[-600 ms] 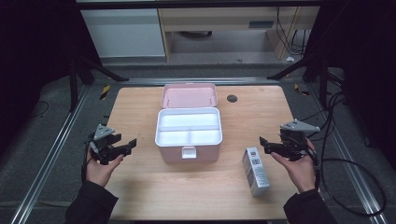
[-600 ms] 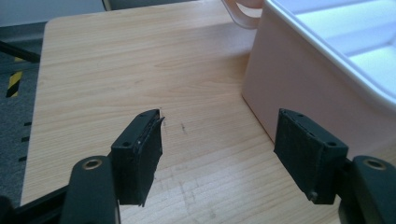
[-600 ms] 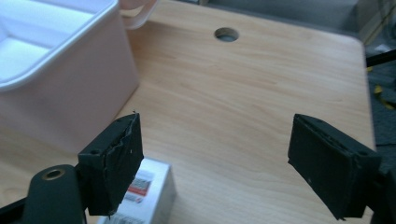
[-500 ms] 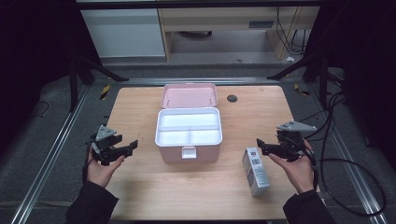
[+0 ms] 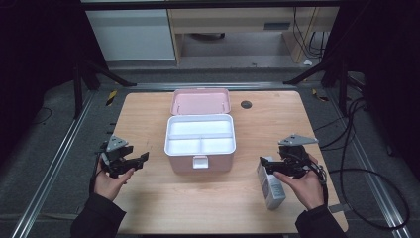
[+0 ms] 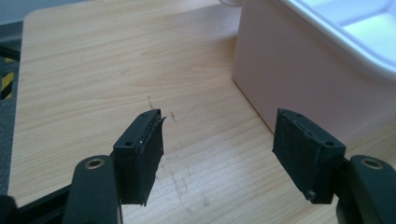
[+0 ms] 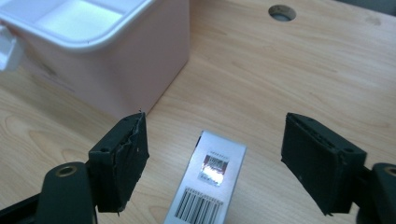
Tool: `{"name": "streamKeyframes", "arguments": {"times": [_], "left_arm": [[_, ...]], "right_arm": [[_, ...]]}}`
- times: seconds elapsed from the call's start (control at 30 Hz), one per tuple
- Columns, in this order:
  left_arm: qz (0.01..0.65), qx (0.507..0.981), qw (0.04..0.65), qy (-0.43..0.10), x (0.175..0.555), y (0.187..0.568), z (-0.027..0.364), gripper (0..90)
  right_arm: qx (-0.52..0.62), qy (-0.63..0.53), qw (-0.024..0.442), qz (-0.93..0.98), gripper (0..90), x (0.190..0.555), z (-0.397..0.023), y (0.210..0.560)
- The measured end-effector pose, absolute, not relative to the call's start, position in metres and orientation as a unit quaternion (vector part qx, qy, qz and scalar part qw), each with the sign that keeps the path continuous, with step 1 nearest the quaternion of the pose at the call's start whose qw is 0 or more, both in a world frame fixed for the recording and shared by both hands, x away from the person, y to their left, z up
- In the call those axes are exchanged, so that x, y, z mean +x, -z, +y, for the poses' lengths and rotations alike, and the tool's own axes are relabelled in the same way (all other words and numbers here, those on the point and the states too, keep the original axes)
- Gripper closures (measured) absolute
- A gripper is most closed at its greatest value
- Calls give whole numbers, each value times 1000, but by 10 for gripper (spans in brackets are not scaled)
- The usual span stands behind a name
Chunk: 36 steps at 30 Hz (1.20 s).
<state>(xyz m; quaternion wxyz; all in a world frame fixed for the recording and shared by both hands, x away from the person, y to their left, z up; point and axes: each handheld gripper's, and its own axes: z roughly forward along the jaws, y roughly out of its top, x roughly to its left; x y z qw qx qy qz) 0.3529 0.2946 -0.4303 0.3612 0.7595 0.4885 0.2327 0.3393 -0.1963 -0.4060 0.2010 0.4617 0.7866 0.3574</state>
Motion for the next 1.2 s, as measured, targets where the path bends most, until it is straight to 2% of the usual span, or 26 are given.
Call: {"name": "streamKeyframes", "arguments": {"times": [0.13,0.33,0.7,1.2], "left_arm": [[489,760,361,-230,352,429,294,335],[488,763,357,-228,352,431,293,338],[485,769,351,-224,353,433,291,340],[479,778,343,-220,353,436,287,343]], "right_arm": [[461,-345,197,794,255,338,-193,412],[450,-328,185,810,344,335,-192,424],[469,-282,181,817,348,334,-194,436],[501,-256,122,818,410,341,-194,447]]}}
